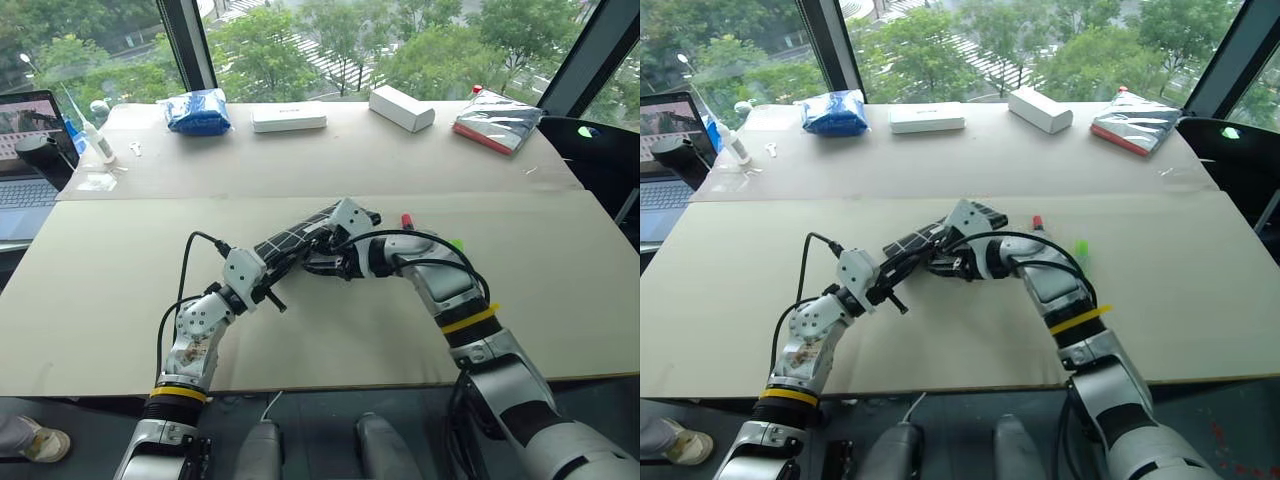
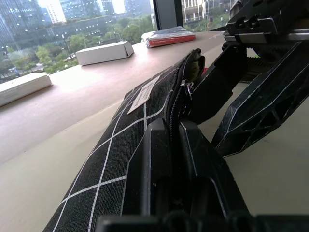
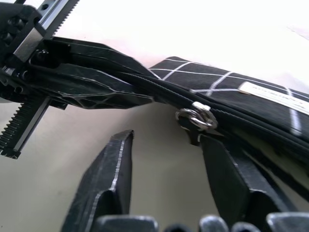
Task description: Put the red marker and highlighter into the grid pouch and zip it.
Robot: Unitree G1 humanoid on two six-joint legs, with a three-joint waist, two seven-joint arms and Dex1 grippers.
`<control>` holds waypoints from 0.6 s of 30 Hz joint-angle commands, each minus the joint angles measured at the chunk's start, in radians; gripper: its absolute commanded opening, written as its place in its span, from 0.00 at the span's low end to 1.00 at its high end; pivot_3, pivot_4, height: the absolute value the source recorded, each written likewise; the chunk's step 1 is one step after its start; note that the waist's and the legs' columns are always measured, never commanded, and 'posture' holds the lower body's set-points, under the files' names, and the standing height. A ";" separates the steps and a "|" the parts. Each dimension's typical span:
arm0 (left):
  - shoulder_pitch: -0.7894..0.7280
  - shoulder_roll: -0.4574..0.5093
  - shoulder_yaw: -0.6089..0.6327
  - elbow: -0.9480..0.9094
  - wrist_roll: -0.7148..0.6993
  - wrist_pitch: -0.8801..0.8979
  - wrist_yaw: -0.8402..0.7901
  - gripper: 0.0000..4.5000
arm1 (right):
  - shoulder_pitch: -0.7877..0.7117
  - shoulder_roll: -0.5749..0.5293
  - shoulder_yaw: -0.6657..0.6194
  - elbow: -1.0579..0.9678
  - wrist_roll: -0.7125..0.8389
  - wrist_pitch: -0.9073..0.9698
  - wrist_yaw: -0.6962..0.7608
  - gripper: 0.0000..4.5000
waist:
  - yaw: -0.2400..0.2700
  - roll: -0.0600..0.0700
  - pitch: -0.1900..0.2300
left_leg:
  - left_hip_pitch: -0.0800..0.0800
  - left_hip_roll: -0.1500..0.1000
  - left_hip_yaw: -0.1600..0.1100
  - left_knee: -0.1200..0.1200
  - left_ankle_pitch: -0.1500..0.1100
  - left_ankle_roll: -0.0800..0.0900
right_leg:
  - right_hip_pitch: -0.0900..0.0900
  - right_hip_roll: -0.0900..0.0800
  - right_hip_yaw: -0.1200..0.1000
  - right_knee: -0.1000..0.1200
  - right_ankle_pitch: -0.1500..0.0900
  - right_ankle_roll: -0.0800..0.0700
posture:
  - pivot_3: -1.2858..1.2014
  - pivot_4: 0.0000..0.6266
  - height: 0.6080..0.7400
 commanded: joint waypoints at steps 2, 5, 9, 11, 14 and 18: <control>-0.018 0.004 0.002 -0.003 -0.008 -0.027 -0.007 0.00 | 0.023 -0.070 -0.132 -0.222 0.215 0.118 0.124 0.78 | -0.001 0.000 0.000 | 0.000 0.000 0.000 0.000 0.000 0.000 | 0.000 0.000 0.000 0.000 0.000 0.000 | 0.52 0.24 1.00; -0.021 0.004 0.002 0.003 -0.007 -0.029 -0.008 0.00 | 0.095 -0.140 -0.177 -0.357 0.308 0.140 0.188 0.78 | 0.002 0.000 0.000 | -0.001 0.000 -0.001 0.000 0.000 0.000 | 0.000 0.000 -0.001 -0.001 0.000 0.000 | 0.52 0.24 1.00; -0.022 0.004 0.004 0.005 -0.007 -0.030 -0.007 0.00 | 0.159 -0.238 -0.205 -0.379 0.277 0.099 0.153 0.78 | 0.002 0.000 0.000 | 0.000 0.000 0.000 0.001 0.000 0.000 | 0.001 0.000 0.000 -0.001 0.000 0.000 | 0.52 0.24 1.00; -0.019 0.004 0.005 0.001 -0.008 -0.029 -0.006 0.00 | 0.185 -0.292 -0.233 -0.359 0.231 0.060 0.104 0.78 | 0.004 0.000 0.000 | 0.000 0.000 0.000 0.001 0.000 0.000 | 0.002 0.000 0.000 -0.001 0.000 0.001 | 0.52 0.24 1.00; -0.012 0.008 0.006 -0.007 -0.009 -0.026 -0.007 0.00 | 0.189 -0.337 -0.260 -0.301 0.131 0.047 -0.054 0.78 | 0.007 0.000 0.000 | 0.000 -0.001 0.000 0.001 0.000 0.000 | 0.002 0.000 0.000 -0.001 0.000 0.001 | 0.52 0.24 1.00; -0.008 0.011 0.010 -0.010 -0.012 -0.023 -0.009 0.00 | 0.221 -0.371 -0.353 -0.241 0.022 0.150 -0.315 0.78 | 0.011 -0.001 0.000 | 0.000 0.000 0.000 0.001 0.000 0.000 | 0.002 0.000 0.000 -0.001 0.000 0.001 | 0.52 0.24 1.00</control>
